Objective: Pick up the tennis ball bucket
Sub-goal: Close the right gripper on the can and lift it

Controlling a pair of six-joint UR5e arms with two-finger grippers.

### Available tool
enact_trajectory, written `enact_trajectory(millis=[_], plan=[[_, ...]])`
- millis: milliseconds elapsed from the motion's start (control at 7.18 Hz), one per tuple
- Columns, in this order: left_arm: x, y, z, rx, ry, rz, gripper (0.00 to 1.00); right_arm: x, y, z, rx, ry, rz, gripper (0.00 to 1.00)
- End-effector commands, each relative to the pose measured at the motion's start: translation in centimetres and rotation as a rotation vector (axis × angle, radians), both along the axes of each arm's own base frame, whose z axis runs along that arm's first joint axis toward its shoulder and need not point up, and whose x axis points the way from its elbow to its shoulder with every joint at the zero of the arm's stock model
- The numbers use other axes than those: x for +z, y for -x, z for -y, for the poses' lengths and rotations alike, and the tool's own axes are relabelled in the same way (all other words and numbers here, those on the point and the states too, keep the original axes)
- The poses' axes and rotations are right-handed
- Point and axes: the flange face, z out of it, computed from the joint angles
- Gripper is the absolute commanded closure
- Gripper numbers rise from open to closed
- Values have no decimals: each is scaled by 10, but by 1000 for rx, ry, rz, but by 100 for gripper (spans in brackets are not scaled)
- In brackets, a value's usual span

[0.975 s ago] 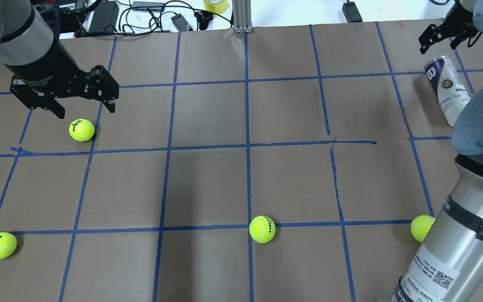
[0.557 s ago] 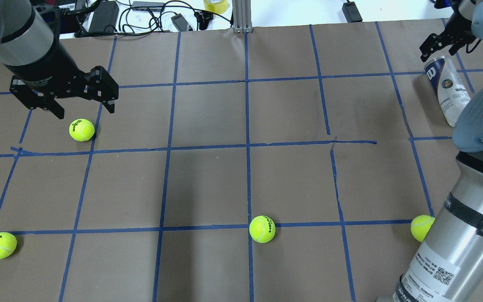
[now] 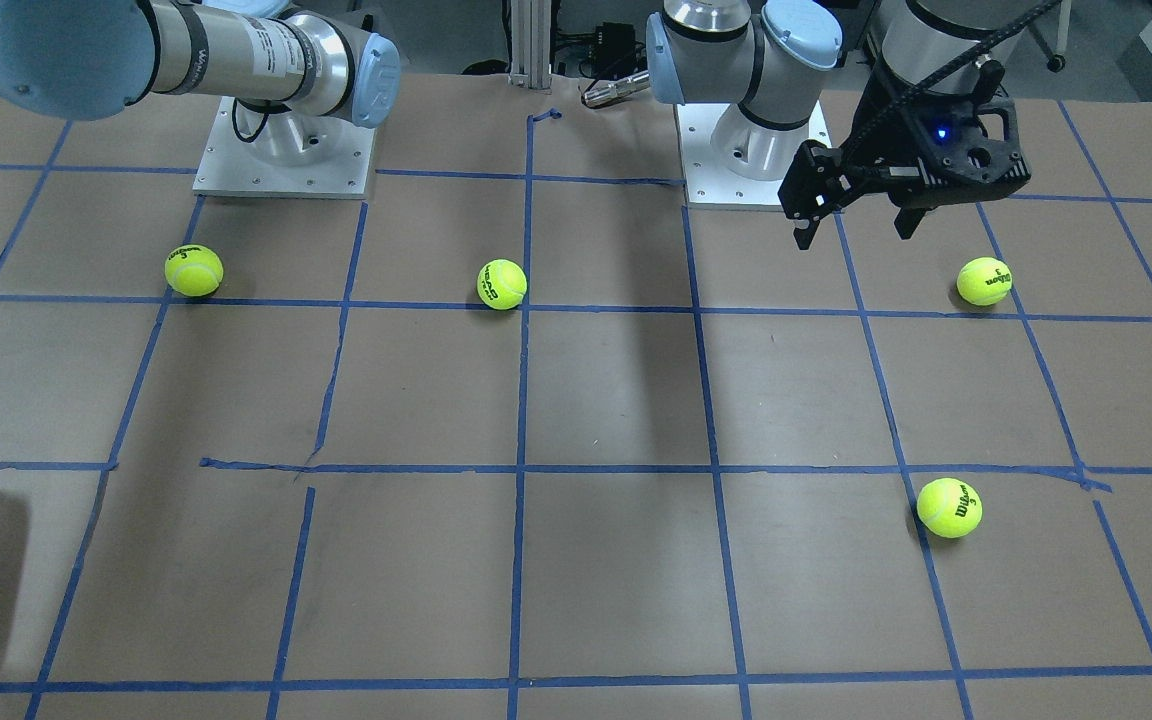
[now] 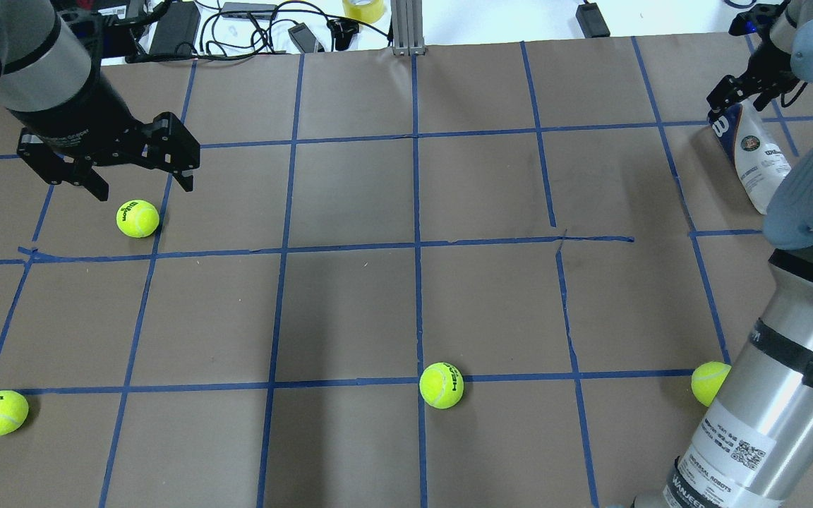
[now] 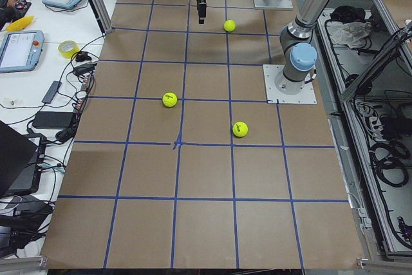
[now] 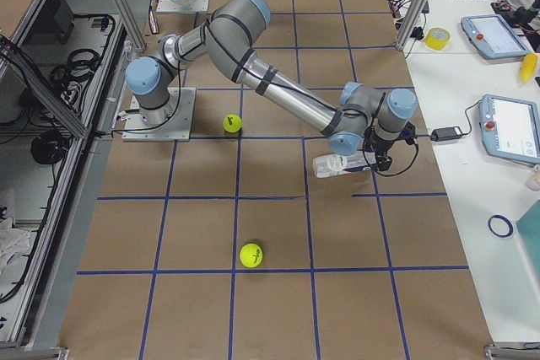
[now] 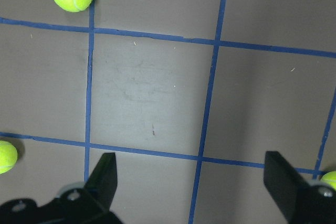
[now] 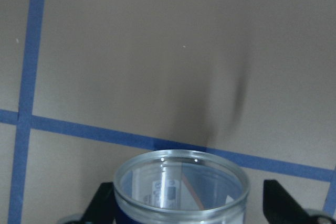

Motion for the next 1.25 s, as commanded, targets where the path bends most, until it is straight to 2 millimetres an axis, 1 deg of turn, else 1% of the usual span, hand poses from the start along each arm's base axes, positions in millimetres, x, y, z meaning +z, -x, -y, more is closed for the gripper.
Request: enact_trajectory(millis=[0,279,418,557,697,836,975,1115], plan=[[0,0,-1,0,-2,1,0,-7,3,-1,-4,-8,9,1],[0,0,-1,-5,-2,3,0,-8,2,0,-5,-4,19,2],[0,0,0,-4,-4,4,0,-7,2,0,-8,-1,19,10],[0,0,0,-5,-4,3,0,-8,2,0,-13,-2,20,27],[0,0,-1,-6,-2,3,0,-4,2,0,-23,2,19,35],[0,0,-1,-5,-4,4,0,-2,2,0,-83,1,21,54],[0,0,-1,-4,-2,4,0,17,-3,-2,-88,2,17,53],[0,0,-1,-6,-2,4,0,43,-10,-5,-79,16,11,61]])
